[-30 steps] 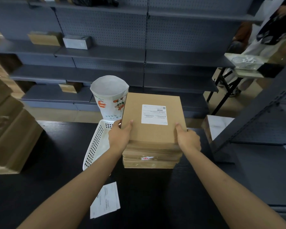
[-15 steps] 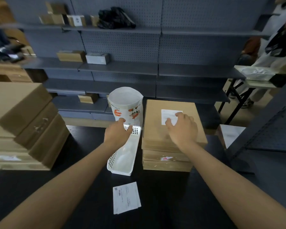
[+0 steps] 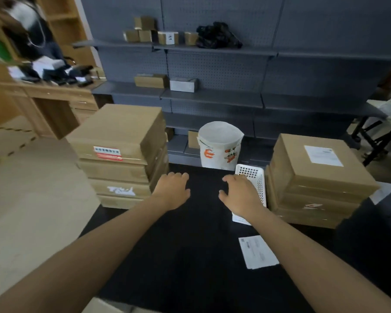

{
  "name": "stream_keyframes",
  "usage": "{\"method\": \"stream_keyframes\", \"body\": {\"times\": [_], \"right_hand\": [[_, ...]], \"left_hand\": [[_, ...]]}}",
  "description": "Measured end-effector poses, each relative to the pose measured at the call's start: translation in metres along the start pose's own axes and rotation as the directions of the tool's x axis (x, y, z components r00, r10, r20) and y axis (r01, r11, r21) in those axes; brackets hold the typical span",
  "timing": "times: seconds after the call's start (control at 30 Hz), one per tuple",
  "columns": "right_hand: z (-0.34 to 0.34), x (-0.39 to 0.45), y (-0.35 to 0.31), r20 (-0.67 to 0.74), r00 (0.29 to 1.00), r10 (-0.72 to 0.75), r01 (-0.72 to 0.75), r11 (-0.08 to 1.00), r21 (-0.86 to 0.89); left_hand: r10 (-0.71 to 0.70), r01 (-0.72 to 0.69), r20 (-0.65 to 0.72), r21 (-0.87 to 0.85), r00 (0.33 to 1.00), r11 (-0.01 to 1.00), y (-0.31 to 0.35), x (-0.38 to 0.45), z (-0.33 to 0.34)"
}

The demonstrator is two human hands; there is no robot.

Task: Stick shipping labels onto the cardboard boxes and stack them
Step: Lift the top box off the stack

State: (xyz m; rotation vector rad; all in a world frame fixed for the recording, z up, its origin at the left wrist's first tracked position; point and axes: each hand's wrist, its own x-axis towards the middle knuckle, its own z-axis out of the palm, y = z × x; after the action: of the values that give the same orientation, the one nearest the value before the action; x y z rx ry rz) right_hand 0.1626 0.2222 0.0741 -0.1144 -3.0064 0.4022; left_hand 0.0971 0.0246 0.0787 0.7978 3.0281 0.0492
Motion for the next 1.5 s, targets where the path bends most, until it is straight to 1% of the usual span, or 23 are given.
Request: {"method": "stream_keyframes", "body": {"times": [0.13, 0.3, 0.37, 0.43, 0.53, 0.67, 0.77, 0.8, 0.87, 0.93, 0.97, 1.03, 1.1, 1.13, 1.17, 1.23, 1.37, 1.5], "right_hand": [[0.008, -0.01, -0.039, 0.027, 1.0, -0.016, 0.016, 0.999, -0.032], [0.01, -0.009, -0.071, 0.061, 0.995, -0.079, 0.082, 0.996, -0.045], [0.01, -0.005, -0.085, 0.064, 0.992, -0.11, 0.114, 0.991, -0.067], [0.01, 0.001, -0.101, 0.056, 0.991, -0.123, 0.126, 0.991, -0.053], [0.011, 0.016, -0.127, 0.033, 0.989, -0.141, 0.143, 0.989, -0.043], [0.013, 0.054, -0.163, 0.036, 0.985, -0.171, 0.173, 0.983, -0.068], [0.016, 0.089, -0.19, -0.004, 0.993, -0.121, 0.12, 0.991, -0.053], [0.016, 0.101, -0.199, -0.052, 0.997, -0.064, 0.065, 0.998, 0.007], [0.017, 0.123, -0.218, -0.157, 0.981, 0.111, -0.076, 0.973, 0.216], [0.018, 0.144, -0.234, -0.199, 0.943, 0.266, -0.173, 0.904, 0.39], [0.021, 0.153, -0.242, -0.19, 0.926, 0.326, -0.212, 0.866, 0.453], [0.028, 0.168, -0.254, -0.131, 0.889, 0.438, -0.299, 0.774, 0.559], [0.039, 0.179, -0.262, -0.058, 0.855, 0.516, -0.377, 0.693, 0.614], [0.045, 0.184, -0.265, -0.023, 0.844, 0.535, -0.407, 0.669, 0.622], [0.05, 0.188, -0.267, 0.004, 0.838, 0.545, -0.43, 0.657, 0.619], [0.059, 0.193, -0.268, 0.013, 0.83, 0.558, -0.454, 0.661, 0.597], [0.063, 0.195, -0.263, -0.017, 0.832, 0.555, -0.448, 0.688, 0.571], [0.062, 0.192, -0.261, -0.022, 0.829, 0.559, -0.419, 0.646, 0.638]], "left_hand": [[-0.029, 0.029, -0.022, -0.011, 0.999, 1.0, -0.033, -0.026, -0.003], [-0.119, 0.117, -0.079, -0.025, 0.99, 0.993, -0.067, -0.055, -0.019], [-0.129, 0.129, -0.099, -0.008, 0.987, 0.992, -0.083, -0.062, -0.029], [-0.128, 0.13, -0.12, 0.014, 0.985, 0.991, -0.101, -0.067, -0.039], [-0.142, 0.145, -0.203, -0.003, 0.969, 0.989, -0.135, -0.068, -0.052], [-0.221, 0.194, -0.351, -0.109, 0.91, 0.975, -0.197, -0.056, -0.072], [-0.239, 0.207, -0.424, -0.122, 0.873, 0.971, -0.25, -0.036, -0.085], [-0.253, 0.214, -0.446, -0.137, 0.859, 0.967, -0.269, -0.028, -0.09], [-0.312, 0.236, -0.466, -0.215, 0.828, 0.948, -0.303, -0.01, -0.095], [-0.439, 0.276, -0.42, -0.394, 0.794, 0.877, -0.329, 0.006, -0.093], [-0.508, 0.289, -0.371, -0.506, 0.778, 0.812, -0.338, 0.013, -0.089], [-0.609, 0.306, -0.228, -0.7, 0.76, 0.645, -0.351, 0.025, -0.079], [-0.645, 0.333, -0.07, -0.811, 0.761, 0.481, -0.357, 0.035, -0.068], [-0.635, 0.351, -0.005, -0.83, 0.772, 0.433, -0.358, 0.039, -0.062], [-0.608, 0.365, 0.04, -0.831, 0.793, 0.42, -0.358, 0.043, -0.056], [-0.556, 0.35, 0.06, -0.832, 0.829, 0.431, -0.355, 0.048, -0.046], [-0.547, 0.261, 0.017, -0.891, 0.837, 0.372, -0.348, 0.052, -0.039], [-0.538, 0.233, -0.003, -0.899, 0.843, 0.37, -0.347, 0.054, -0.04]]}}
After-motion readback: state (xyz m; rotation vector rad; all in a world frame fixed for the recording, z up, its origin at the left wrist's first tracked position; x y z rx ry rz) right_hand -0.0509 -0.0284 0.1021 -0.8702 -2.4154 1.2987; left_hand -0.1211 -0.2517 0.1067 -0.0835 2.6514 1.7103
